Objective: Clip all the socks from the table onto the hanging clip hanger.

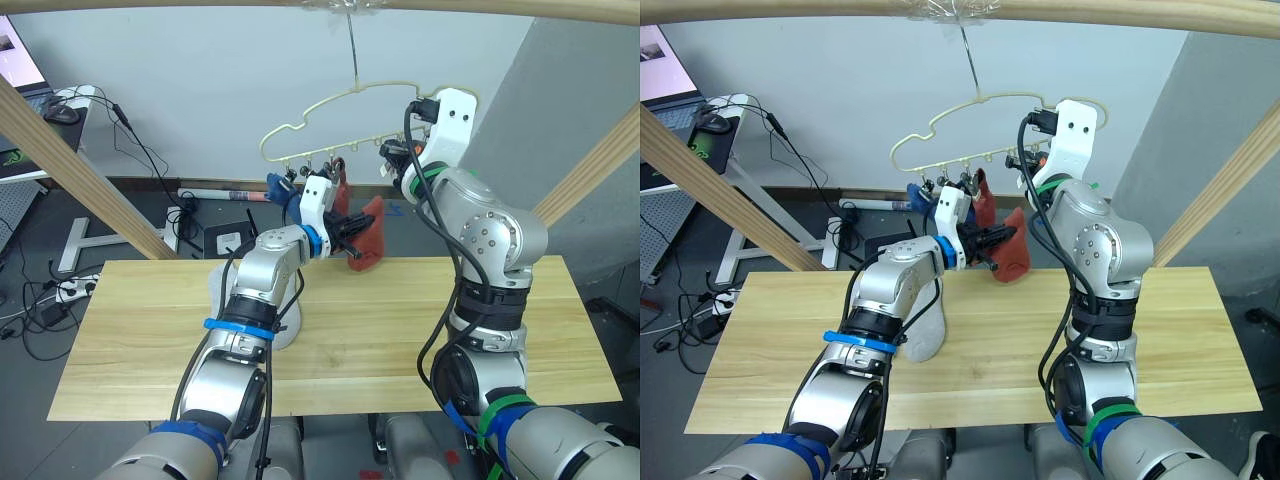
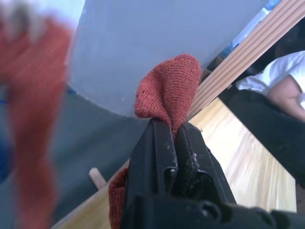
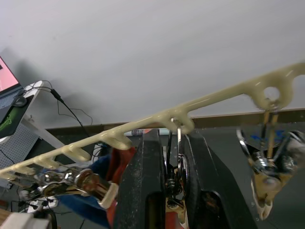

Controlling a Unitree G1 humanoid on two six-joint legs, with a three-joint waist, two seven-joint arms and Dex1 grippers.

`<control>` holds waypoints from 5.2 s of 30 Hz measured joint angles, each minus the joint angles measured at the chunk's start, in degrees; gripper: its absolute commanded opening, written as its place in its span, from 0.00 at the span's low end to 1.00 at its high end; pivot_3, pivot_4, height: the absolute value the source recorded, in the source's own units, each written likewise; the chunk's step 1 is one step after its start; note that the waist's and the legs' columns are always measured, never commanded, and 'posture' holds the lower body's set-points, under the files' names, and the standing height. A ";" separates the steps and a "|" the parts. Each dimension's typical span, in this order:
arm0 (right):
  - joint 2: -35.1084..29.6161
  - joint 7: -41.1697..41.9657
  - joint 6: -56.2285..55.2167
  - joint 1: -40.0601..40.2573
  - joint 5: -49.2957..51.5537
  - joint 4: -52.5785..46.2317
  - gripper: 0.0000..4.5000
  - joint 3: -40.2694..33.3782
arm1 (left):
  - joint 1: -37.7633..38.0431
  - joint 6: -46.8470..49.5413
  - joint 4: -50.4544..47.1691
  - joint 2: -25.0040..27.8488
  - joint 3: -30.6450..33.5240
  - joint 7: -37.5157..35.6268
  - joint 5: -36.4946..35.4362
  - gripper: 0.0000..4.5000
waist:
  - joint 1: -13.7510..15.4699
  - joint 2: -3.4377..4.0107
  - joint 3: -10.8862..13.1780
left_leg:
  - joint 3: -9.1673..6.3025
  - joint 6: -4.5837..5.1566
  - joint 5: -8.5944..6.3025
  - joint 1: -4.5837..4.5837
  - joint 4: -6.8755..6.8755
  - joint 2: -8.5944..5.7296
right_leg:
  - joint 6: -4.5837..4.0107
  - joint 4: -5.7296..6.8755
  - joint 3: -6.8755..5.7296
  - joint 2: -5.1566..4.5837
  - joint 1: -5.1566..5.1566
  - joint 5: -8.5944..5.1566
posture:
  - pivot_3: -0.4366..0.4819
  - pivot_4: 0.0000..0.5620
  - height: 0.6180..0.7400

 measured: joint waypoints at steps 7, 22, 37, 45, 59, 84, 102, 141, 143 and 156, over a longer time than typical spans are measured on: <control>0.17 -0.01 0.02 0.13 0.01 0.00 0.03 0.08 | -0.63 2.63 -2.63 0.20 1.60 0.73 -2.64 0.01 | -0.01 0.00 0.00 | 0.00 0.00 0.00 0.00 0.00 0.00 | 0.00 -0.01 0.00 0.00 0.00 0.00 | 0.50 0.42 1.00; 0.97 0.00 0.00 0.31 0.01 0.00 0.03 0.07 | -1.10 5.36 -5.01 0.06 2.06 1.67 -5.16 0.01 | 0.00 0.00 0.00 | 0.00 0.00 0.00 0.00 -0.01 0.00 | 0.00 -0.03 0.00 0.00 0.00 0.00 | 0.50 0.42 1.00; 1.06 0.01 -0.48 1.19 0.00 0.00 0.03 0.09 | -3.42 7.96 -5.11 -0.90 3.98 3.62 -8.75 0.01 | 0.00 0.00 0.00 | 0.00 -0.01 0.00 -0.01 -0.01 0.00 | 0.00 -0.04 0.00 0.00 0.00 0.00 | 0.51 0.42 1.00; 1.07 0.00 -1.07 1.19 0.00 0.00 0.03 0.08 | -3.21 9.54 -7.17 -0.81 3.40 3.44 -9.38 0.01 | 0.01 0.00 0.00 | 0.00 -0.01 0.00 0.00 -0.01 0.00 | 0.00 -0.04 0.00 0.00 0.00 0.00 | 0.51 0.42 1.00; 1.15 -0.04 0.19 1.55 0.40 0.00 0.75 0.02 | -3.30 9.86 -7.20 -0.69 3.39 3.05 -9.87 0.06 | 0.01 0.00 0.00 | 0.00 -0.01 0.00 0.00 -0.01 0.00 | 0.00 -0.04 0.00 0.00 0.00 0.00 | 0.50 0.42 1.00; -3.85 0.18 15.17 12.23 1.57 -19.15 0.75 5.73 | 2.90 14.45 -23.25 17.39 -0.35 -12.26 -14.49 0.89 | -0.09 0.00 0.00 | -0.02 -0.02 0.01 0.00 -0.04 0.01 | 0.00 -0.06 0.01 0.00 0.00 0.00 | 0.50 0.42 1.00; -1.80 -1.47 2.88 17.74 -6.97 -22.02 0.75 14.04 | -3.55 13.93 -21.12 25.39 2.64 -23.79 -19.90 0.89 | -0.08 0.00 -0.01 | -0.04 -0.02 0.01 0.00 -0.03 0.02 | 0.00 -0.05 -0.02 0.02 0.00 0.00 | 0.52 0.38 1.00; -2.27 1.53 -5.83 12.65 -9.14 -7.95 0.42 9.46 | -4.25 13.97 -21.07 26.37 4.00 -20.24 -20.67 0.90 | 0.07 0.00 -0.01 | -0.04 -0.11 0.07 0.01 -0.02 0.02 | -0.01 0.03 -0.02 0.02 -0.01 0.00 | 0.58 0.37 1.00; -2.64 2.01 -6.80 12.23 -9.14 -6.20 0.42 9.46 | -4.00 14.00 -21.45 26.76 4.00 -20.03 -20.67 0.90 | 0.09 -0.01 -0.01 | -0.04 -0.11 0.07 0.01 -0.02 0.02 | -0.01 0.03 -0.02 0.02 -0.01 0.00 | 0.59 0.37 1.00; -6.20 3.91 -12.23 9.65 -9.26 2.23 0.42 8.89 | -3.16 14.09 -22.63 27.32 4.01 -18.67 -20.86 0.90 | 0.35 0.00 -0.01 | -0.04 -0.13 0.08 0.01 -0.01 0.02 | -0.01 0.05 -0.02 0.01 -0.01 0.00 | 0.60 0.37 1.00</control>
